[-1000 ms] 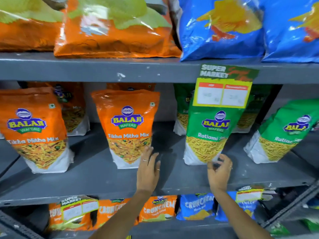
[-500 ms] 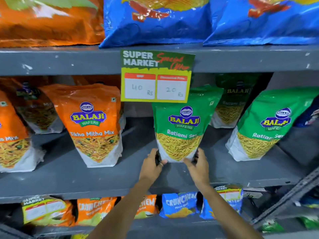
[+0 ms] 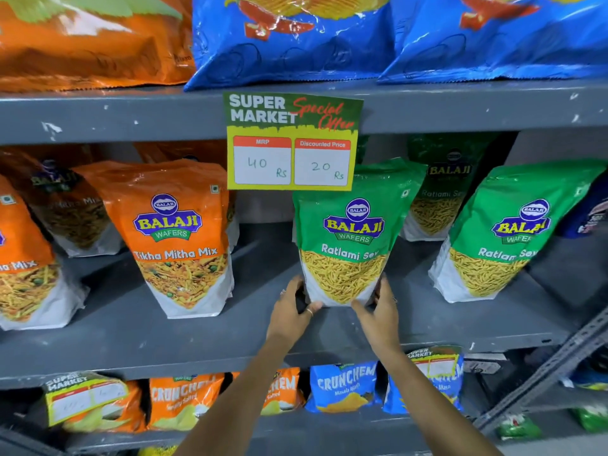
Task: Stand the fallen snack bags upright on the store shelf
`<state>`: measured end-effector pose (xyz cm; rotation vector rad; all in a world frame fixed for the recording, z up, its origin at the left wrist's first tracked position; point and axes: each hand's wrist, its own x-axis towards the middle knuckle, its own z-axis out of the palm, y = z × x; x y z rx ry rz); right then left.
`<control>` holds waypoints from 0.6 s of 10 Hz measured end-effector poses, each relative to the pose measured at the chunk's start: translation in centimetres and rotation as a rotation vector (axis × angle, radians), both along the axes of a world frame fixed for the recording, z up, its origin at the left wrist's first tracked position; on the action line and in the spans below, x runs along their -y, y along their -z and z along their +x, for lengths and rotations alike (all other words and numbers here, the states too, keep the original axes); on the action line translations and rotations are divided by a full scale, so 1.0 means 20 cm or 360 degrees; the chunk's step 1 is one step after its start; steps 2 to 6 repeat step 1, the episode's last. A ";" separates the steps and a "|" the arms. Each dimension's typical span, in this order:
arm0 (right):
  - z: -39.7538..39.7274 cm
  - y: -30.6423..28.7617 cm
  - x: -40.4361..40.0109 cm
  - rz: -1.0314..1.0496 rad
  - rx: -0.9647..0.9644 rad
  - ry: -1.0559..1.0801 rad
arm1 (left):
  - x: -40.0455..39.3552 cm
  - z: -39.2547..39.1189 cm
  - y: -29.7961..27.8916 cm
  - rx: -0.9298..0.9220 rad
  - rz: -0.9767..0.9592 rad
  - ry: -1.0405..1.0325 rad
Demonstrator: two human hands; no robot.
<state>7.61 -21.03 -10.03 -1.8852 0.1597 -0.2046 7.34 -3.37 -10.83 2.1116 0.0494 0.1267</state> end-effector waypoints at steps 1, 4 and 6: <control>-0.05 -0.02 -0.04 0.0172 -0.0069 0.0221 | -0.01 -0.06 -0.02 0.0004 -0.0130 -0.0063; -0.05 -0.02 -0.04 0.0172 -0.0069 0.0221 | -0.01 -0.06 -0.02 0.0004 -0.0130 -0.0063; -0.05 -0.02 -0.04 0.0172 -0.0069 0.0221 | -0.01 -0.06 -0.02 0.0004 -0.0130 -0.0063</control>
